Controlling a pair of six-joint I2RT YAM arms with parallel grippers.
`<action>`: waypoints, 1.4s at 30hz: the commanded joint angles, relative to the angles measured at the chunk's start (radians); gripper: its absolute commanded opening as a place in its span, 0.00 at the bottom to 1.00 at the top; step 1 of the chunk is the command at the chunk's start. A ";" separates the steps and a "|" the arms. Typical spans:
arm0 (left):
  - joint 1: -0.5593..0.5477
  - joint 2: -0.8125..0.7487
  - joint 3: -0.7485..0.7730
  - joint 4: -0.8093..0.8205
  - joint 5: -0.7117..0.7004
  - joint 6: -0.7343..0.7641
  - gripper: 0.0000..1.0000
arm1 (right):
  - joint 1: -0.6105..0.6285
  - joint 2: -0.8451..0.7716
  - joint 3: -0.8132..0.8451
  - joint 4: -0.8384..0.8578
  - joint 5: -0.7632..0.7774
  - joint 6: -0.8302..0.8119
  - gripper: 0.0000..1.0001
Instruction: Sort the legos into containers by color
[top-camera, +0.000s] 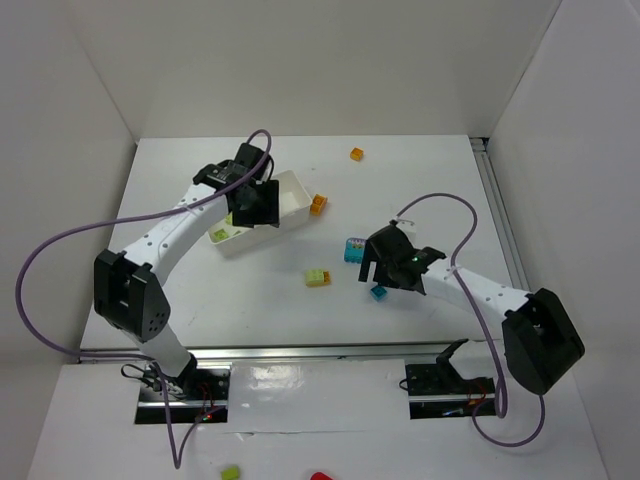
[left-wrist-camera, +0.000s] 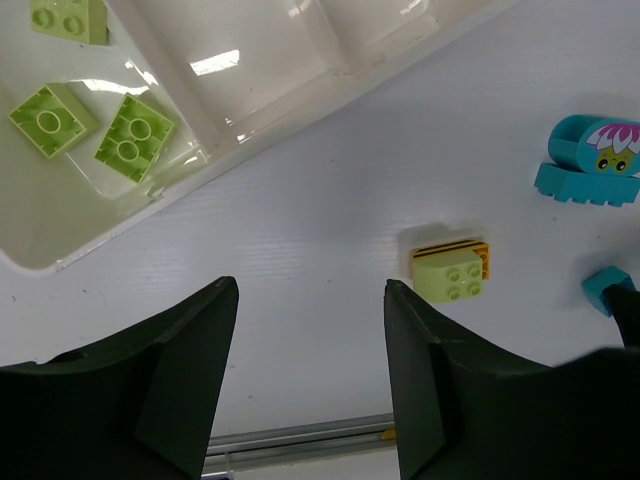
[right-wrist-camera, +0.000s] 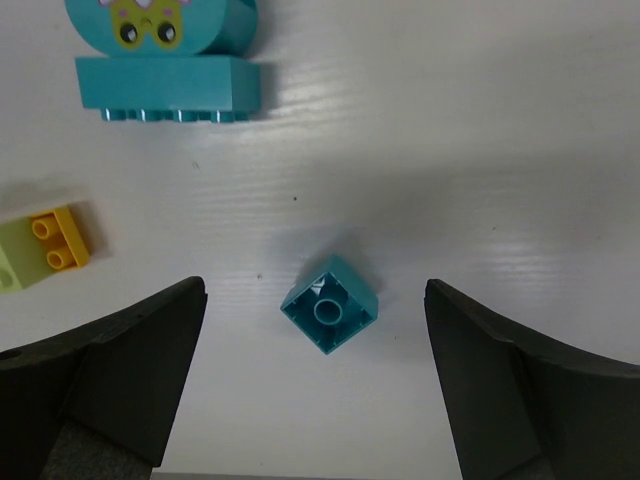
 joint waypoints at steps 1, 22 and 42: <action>-0.024 0.025 0.063 0.000 -0.007 0.010 0.70 | -0.008 0.006 -0.027 0.025 -0.081 0.067 0.94; -0.043 0.025 0.054 -0.009 -0.036 0.010 0.70 | 0.119 0.232 0.076 0.065 -0.028 0.022 0.65; 0.270 -0.024 0.138 -0.106 -0.076 -0.049 0.71 | 0.139 0.296 0.460 0.116 -0.068 -0.244 0.45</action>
